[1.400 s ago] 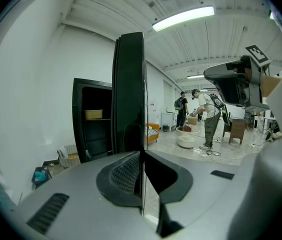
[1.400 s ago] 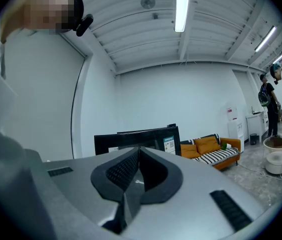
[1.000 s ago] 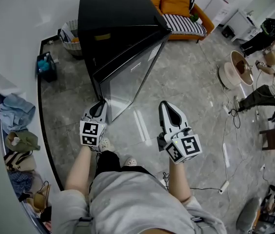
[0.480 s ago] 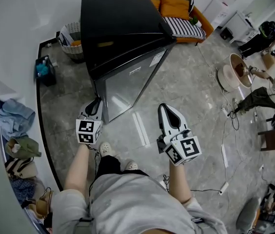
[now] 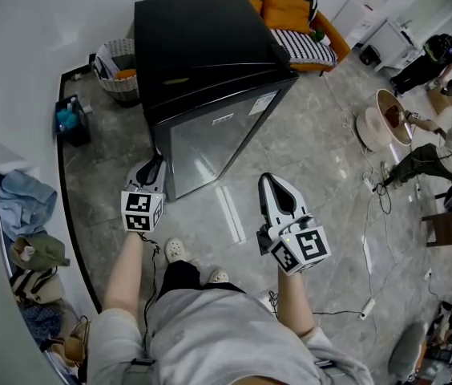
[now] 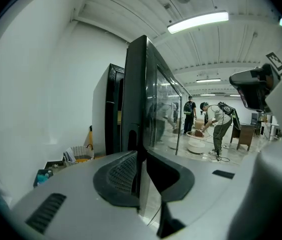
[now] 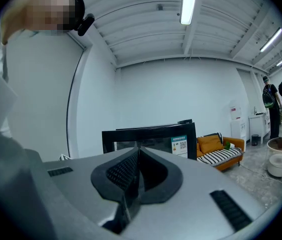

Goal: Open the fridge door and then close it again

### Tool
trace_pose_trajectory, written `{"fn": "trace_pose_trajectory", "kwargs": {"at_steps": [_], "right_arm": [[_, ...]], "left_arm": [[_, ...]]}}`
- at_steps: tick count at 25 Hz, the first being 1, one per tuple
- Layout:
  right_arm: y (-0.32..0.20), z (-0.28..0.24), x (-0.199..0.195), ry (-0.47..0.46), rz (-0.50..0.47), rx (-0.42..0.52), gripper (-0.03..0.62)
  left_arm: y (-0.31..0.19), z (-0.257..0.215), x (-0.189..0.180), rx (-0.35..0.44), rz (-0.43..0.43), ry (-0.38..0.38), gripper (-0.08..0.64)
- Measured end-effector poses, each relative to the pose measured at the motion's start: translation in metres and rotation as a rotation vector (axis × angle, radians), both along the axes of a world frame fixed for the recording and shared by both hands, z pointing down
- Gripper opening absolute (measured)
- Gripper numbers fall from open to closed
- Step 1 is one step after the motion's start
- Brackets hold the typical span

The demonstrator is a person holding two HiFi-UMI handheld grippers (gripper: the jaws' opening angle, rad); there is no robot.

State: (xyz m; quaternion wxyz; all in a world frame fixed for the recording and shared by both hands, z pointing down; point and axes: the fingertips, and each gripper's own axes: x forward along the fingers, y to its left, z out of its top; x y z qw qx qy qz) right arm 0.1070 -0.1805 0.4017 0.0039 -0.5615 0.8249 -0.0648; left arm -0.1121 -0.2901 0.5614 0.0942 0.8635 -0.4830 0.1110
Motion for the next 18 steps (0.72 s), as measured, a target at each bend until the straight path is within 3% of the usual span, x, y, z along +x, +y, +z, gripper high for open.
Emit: {"fn": "trace_pose_trajectory", "kwargs": {"at_steps": [18], "right_arm": [[0.002, 0.008, 0.0, 0.014, 0.049, -0.025, 0.017]], "left_arm": [[-0.048, 0.0, -0.017, 0.01, -0.002, -0.02, 0.077]]}}
